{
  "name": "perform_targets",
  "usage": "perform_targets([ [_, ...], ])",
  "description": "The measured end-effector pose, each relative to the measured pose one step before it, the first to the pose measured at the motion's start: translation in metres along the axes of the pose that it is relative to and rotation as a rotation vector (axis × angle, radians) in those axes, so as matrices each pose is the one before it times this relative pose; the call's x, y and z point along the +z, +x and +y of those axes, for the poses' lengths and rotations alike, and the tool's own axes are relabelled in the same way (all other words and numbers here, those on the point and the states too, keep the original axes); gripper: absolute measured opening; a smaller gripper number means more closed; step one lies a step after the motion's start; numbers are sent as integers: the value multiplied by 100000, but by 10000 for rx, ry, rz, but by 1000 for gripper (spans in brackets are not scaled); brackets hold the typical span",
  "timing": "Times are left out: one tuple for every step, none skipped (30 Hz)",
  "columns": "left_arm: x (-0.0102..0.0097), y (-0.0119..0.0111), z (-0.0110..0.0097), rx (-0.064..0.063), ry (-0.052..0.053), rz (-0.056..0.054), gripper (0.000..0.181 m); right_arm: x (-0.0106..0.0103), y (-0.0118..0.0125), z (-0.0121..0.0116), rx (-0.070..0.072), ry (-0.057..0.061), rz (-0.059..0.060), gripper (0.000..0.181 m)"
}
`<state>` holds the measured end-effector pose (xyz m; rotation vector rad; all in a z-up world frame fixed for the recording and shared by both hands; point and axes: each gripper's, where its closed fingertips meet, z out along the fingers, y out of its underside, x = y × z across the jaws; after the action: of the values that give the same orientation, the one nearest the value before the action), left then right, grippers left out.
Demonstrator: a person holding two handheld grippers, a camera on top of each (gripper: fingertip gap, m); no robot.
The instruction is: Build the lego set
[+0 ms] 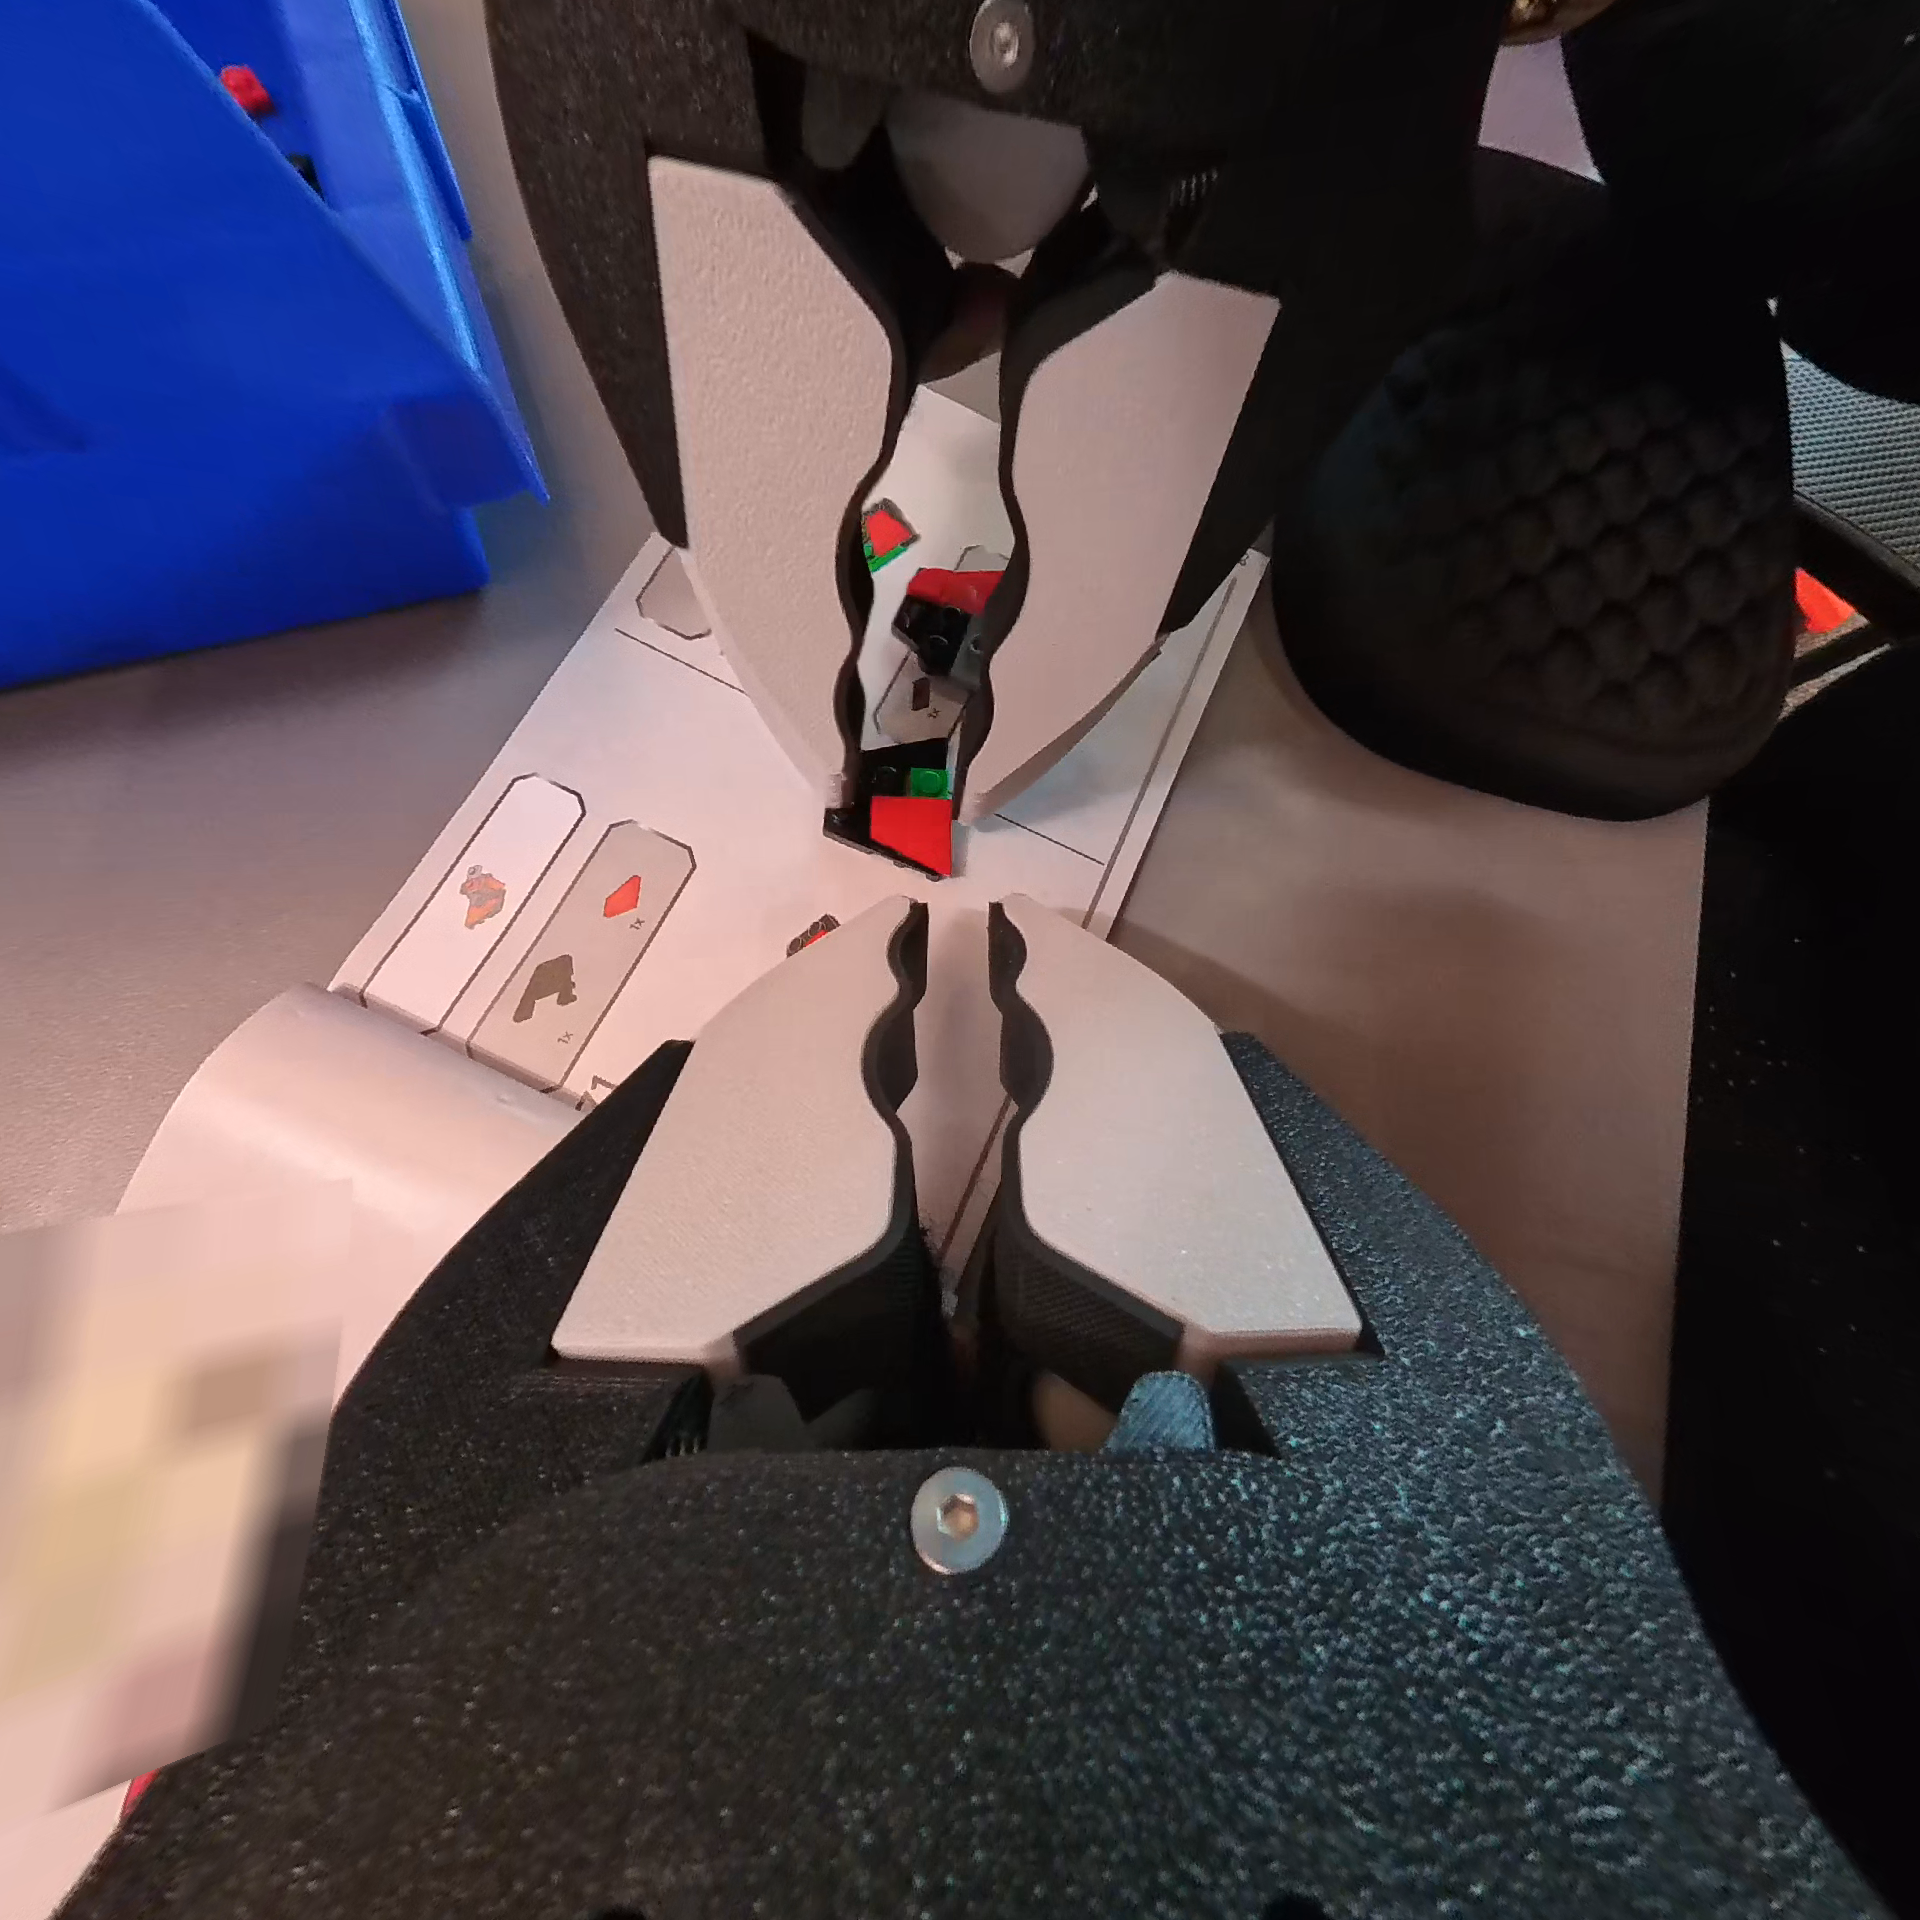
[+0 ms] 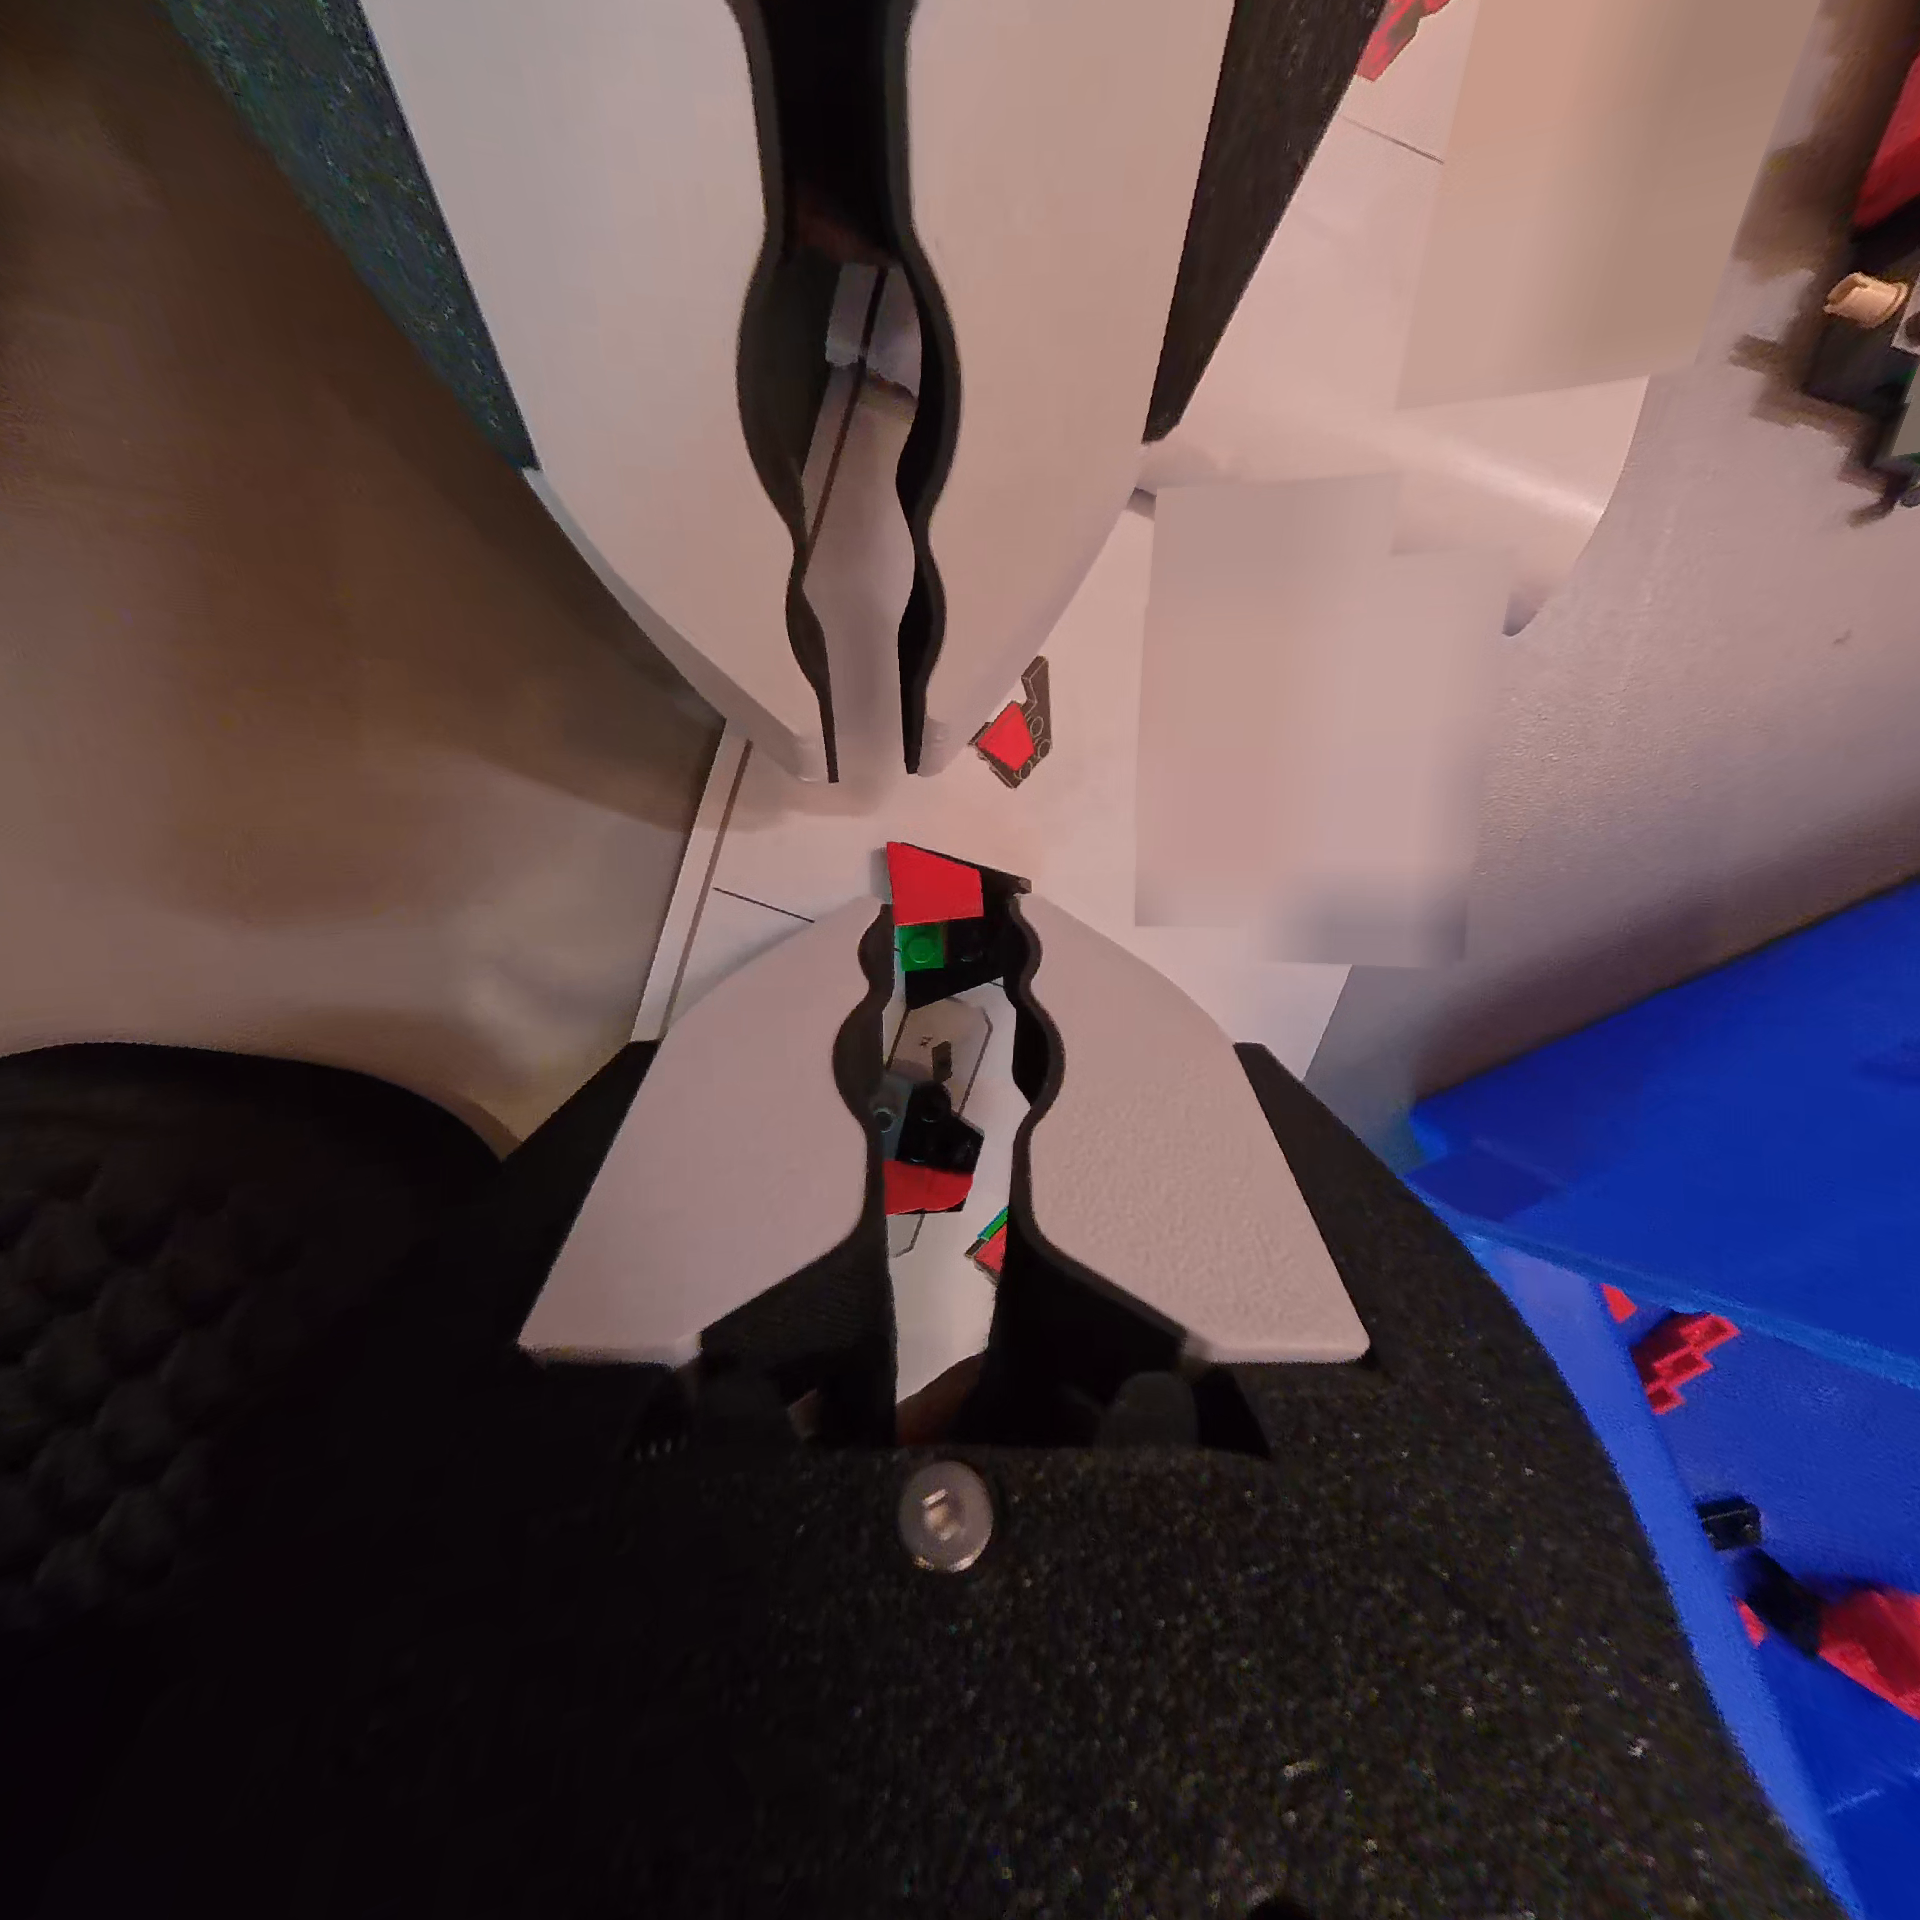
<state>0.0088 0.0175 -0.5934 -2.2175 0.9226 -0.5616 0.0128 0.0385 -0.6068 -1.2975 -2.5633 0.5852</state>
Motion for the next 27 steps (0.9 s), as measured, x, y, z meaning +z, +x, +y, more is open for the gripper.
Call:
perform_targets([
  [18,9,19,9,-11,4,10,-16,21,-73,-1,48,3,20],
  [19,-13,15,1,-12,-1,10,-6,-20,-31,42,17,-31,20],
  [5,-18,9,-14,-6,-5,10,-4,-24,48,48,-31,-30,21],
  [4,-21,3,-14,6,-7,10,-37,39,47,22,-35,35,22],
  [-6,-24,-7,-11,12,-3,10,-76,64,-3,-6,5,58,22],
  [14,-25,8,-15,0,1,10,-136,58,-57,-1,49,49,22],
  [20,-36,8,-20,-12,-3,10,-181,76,-52,26,68,59,22],
  [39,-17,10,-14,-19,1,10,-207,119,-3,47,58,97,22],
  [62,-38,20,-16,-32,-3,10,-209,81,40,46,55,94,22],
  [63,-34,45,-14,-49,-2,10,-180,-16,68,51,61,51,22],
  [91,-44,8,-14,-37,-9,10,-136,-71,-20,75,115,39,22],
  [93,-15,27,-21,-50,16,10,-53,-119,-140,71,169,31,22],
  [109,-10,30,-19,-64,22,10,54,-220,-92,27,117,-21,21],
  [100,-28,24,-16,-61,4,10,121,-136,80,-13,-34,53,21],
  [97,-34,2,-20,-42,-5,10,114,47,211,-50,-127,175,20],
  [95,7,14,-14,-55,15,10,68,112,263,-53,-148,208,15],
  [77,-16,19,-8,-61,4,10,17,93,252,-36,-115,181,10],
  [66,-60,-16,-11,-28,-35,10,-26,-67,145,-45,-30,55,2],
  [53,-52,-40,-7,-9,-35,9,-28,-169,52,-15,55,-34,0],
  [49,-53,-18,-9,-21,-25,9,-6,-174,47,56,46,-65,0],
  [22,-76,-22,-12,-17,-42,9,15,-154,36,84,20,-80,0],
  [18,-116,-24,-10,-13,-56,8,19,-107,-33,54,53,-60,0],
  [12,-99,2,-5,-14,-56,8,39,-119,-98,15,77,-52,0],
  [-6,-93,4,-9,-9,-49,7,65,-105,-101,10,49,-61,0],
  [9,-51,-3,-16,2,-20,7,106,-114,-47,13,-10,-75,0],
  [20,-28,4,-16,-2,-6,7,128,-117,-6,8,-55,-72,0],
  [22,-20,13,-11,-16,-19,7,144,-117,24,-14,-66,-73,0],
])
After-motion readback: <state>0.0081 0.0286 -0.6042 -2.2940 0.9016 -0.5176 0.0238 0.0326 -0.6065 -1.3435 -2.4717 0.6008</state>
